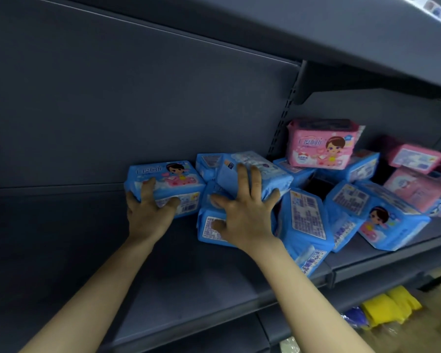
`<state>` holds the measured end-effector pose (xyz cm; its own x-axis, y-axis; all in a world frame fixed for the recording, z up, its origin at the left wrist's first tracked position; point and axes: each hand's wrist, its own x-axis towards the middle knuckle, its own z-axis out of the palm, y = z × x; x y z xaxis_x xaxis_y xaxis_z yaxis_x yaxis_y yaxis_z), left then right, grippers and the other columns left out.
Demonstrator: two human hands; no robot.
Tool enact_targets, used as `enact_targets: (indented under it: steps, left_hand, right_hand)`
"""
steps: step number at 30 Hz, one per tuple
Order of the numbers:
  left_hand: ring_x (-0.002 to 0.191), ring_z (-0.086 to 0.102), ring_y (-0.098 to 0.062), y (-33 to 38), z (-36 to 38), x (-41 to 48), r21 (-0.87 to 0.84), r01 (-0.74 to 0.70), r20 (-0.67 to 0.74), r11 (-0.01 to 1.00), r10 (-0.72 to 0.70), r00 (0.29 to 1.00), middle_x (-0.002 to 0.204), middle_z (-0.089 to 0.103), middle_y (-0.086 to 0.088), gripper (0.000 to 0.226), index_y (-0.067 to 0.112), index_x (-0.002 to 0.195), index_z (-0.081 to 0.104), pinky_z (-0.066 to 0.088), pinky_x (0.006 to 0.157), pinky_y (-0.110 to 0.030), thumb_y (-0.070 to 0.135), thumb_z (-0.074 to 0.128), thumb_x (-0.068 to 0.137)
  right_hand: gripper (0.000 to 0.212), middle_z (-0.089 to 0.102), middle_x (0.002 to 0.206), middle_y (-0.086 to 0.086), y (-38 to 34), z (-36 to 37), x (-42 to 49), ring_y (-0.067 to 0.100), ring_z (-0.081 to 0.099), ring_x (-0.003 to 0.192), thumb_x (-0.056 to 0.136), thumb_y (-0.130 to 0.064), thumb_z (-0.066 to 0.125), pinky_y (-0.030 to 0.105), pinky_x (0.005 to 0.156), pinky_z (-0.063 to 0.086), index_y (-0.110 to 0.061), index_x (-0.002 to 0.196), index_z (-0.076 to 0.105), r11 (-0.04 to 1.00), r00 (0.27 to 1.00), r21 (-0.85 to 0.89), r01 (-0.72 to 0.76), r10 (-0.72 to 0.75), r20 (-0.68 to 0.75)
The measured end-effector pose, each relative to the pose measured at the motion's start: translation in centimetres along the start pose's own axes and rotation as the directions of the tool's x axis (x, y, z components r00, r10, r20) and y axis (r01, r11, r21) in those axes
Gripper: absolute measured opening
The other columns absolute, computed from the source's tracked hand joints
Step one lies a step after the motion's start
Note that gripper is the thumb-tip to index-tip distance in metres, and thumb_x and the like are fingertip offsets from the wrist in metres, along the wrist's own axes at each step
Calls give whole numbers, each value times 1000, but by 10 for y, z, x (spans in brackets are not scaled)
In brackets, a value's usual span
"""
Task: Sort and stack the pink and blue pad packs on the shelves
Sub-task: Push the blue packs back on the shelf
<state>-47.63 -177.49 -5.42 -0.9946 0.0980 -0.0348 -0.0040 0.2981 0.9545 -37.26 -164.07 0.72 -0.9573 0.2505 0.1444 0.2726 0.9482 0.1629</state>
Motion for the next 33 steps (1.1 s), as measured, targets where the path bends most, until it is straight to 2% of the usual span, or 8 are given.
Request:
enact_targets:
  steps: [4, 8, 13, 16, 20, 25, 30, 33]
  left_hand:
    - [141, 14, -32, 6, 2, -2, -14, 14, 50, 1000, -13, 999, 156, -6, -3, 69, 44, 143, 18, 21, 113, -48, 37, 58, 87]
    - [144, 3, -23, 12, -14, -5, -49, 1, 197, 999, 9, 980, 156, -9, -1, 66, 41, 145, 17, 14, 113, -41, 33, 54, 91]
    - [139, 23, -19, 6, -41, -9, -118, -24, 286, 993, 57, 956, 155, 13, 3, 63, 41, 144, 21, 23, 111, -34, 30, 54, 92]
    - [134, 31, -18, 4, -45, -20, -45, -99, 240, 994, 107, 965, 149, 25, 1, 68, 38, 146, 20, 27, 107, -29, 23, 57, 90]
    - [139, 21, -25, 11, -53, -37, 179, -233, 179, 956, 201, 963, 151, 17, -9, 74, 29, 148, 15, 22, 110, -33, 24, 59, 88]
    - [143, -2, -26, 28, -65, -55, 344, -459, 319, 819, 358, 877, 156, -4, -8, 75, 28, 149, 11, 15, 114, -39, 26, 56, 89]
    - [143, -1, -19, 38, -63, -73, 332, -606, 491, 723, 416, 765, 156, 0, -1, 74, 28, 148, 7, 18, 115, -37, 28, 53, 90]
    - [143, 7, -20, 40, -51, -85, 288, -677, 561, 677, 454, 692, 156, 7, -2, 73, 23, 149, 8, 18, 114, -34, 26, 51, 90]
  right_hand:
    - [47, -22, 151, 13, 2, 0, 0, 36, -26, 137, 86, -45, 57, 71, 100, 7, -40, 130, 42, 1000, 1000, 3, -8, 8, 4]
    - [47, -23, 152, 12, 0, 1, 1, 36, -27, 137, 86, -45, 56, 72, 101, 5, -41, 131, 42, 1000, 1000, -6, -27, 27, 0]
    - [42, -25, 151, 12, -6, 2, 1, 37, -30, 136, 89, -39, 56, 75, 99, 2, -42, 129, 45, 997, 997, -10, -77, 77, 0]
    - [39, -26, 151, 12, -15, 0, 1, 38, -31, 135, 89, -33, 56, 77, 97, 3, -40, 126, 47, 992, 992, -11, -125, 125, -1]
    - [39, -25, 152, 11, -28, -4, -4, 37, -31, 136, 90, -32, 54, 76, 97, 1, -35, 128, 44, 981, 982, 41, -191, 191, 15]
    - [54, -21, 153, 10, -51, -9, -17, 34, -26, 138, 89, -32, 55, 73, 101, -1, -31, 138, 32, 953, 967, 166, -254, 250, 44]
    - [59, -13, 155, 6, -67, -11, -42, 31, -20, 141, 89, -33, 51, 67, 106, -1, -31, 143, 28, 937, 974, 266, -225, 223, 40]
    - [57, 4, 156, 12, -64, -9, -62, 33, -1, 143, 85, -26, 52, 63, 108, 13, -26, 140, 37, 929, 960, 268, -253, 275, -47]
